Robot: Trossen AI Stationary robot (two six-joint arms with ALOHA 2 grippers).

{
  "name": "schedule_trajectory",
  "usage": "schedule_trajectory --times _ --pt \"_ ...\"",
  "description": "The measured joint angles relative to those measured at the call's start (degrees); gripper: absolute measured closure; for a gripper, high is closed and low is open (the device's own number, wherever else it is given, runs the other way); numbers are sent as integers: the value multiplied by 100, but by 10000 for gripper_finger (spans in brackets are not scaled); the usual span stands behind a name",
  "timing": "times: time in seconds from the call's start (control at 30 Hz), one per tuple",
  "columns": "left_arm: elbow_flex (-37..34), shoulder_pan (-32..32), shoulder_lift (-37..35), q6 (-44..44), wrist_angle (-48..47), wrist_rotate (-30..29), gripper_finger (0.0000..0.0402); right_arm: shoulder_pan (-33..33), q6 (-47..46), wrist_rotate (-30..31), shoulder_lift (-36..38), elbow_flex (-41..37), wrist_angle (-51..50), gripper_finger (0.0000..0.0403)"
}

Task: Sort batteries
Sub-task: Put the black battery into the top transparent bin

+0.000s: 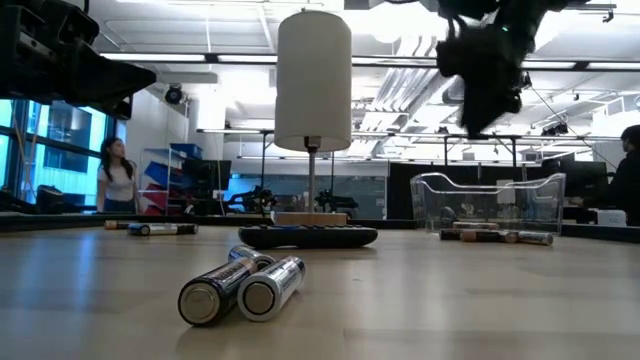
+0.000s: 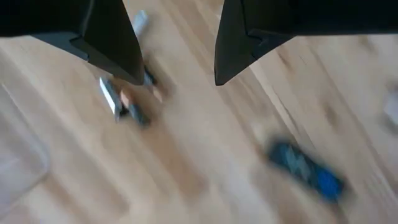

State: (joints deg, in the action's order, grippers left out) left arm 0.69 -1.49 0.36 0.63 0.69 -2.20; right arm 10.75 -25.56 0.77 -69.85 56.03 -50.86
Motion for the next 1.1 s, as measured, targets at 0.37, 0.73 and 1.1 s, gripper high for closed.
schedule_trajectory --times 0.37,0.73,1.1 --pt "0 1 0 1 0 2 401 -553 2109 534 -1644 -61 229 211" --pt "-1 1 0 0 0 0 401 -436 3370 521 -2519 -61 541 211" --pt "0 0 0 -1 0 0 401 -108 3760 467 -2954 -61 763 215"
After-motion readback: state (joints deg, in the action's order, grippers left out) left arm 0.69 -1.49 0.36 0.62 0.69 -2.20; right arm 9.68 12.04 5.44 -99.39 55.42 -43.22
